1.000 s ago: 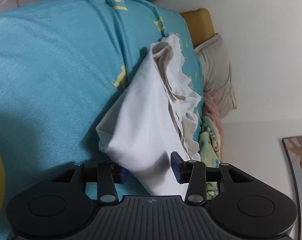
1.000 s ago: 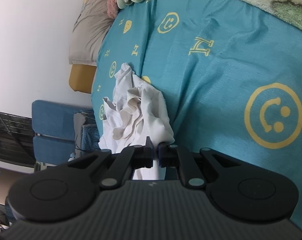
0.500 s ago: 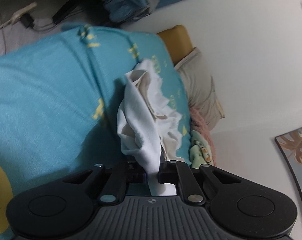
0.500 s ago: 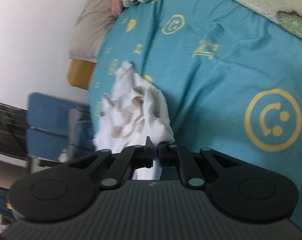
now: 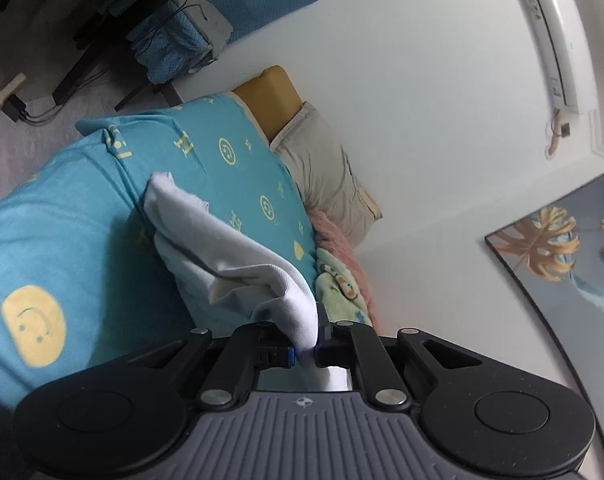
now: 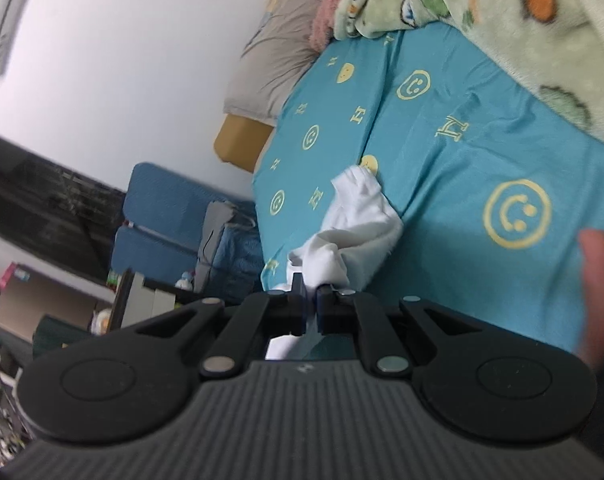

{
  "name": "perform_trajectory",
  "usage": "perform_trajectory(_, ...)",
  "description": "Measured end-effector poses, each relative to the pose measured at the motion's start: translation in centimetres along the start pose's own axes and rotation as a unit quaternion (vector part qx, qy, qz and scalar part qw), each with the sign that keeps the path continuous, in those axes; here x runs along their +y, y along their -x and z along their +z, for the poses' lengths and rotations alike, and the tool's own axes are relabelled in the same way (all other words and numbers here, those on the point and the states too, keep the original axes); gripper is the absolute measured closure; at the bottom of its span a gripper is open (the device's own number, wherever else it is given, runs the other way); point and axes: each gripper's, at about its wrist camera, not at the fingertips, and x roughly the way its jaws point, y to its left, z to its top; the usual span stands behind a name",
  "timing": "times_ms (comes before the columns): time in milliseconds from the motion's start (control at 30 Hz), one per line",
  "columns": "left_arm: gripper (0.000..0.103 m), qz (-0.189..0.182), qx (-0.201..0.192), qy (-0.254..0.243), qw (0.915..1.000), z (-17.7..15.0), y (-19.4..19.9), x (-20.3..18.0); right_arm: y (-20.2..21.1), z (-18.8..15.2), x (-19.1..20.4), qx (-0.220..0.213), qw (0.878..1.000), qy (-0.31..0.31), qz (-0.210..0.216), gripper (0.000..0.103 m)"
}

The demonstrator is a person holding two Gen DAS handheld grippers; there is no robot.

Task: Fold clothes

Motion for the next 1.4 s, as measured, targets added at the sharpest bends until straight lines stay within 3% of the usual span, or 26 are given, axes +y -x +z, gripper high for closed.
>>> perform_trajectory(233, 0.095, 0.003, 0.021, 0.023, 0.9995, -2.2, 6.6, 0.4, 6.0, -3.4, 0.7, -0.005, 1.000, 0.028, 0.013, 0.096)
perform_trajectory(400, 0.094, 0.020, 0.033, 0.020, 0.9991, -1.9, 6.4, 0.5, 5.3, -3.5, 0.6, 0.001, 0.999, 0.034, 0.001, 0.095)
perform_trajectory(900, 0.091, 0.106, 0.055, -0.021, 0.9926, 6.1, -10.6, 1.9, -11.4, 4.1, -0.5, 0.050, 0.995, 0.023, -0.085, 0.095)
perform_trajectory(1133, 0.091, 0.118, 0.028, -0.060, 0.9908, 7.0, -15.6, 4.9, -17.2, 5.3, -2.2, 0.075, 0.993, 0.018, -0.086, 0.094)
perform_trajectory(1400, 0.092, 0.104, 0.012, -0.083, 0.9911, 7.3, -18.7, 7.7, -20.1, 5.3, -1.9, 0.072, 0.990, 0.076, -0.093, 0.093)
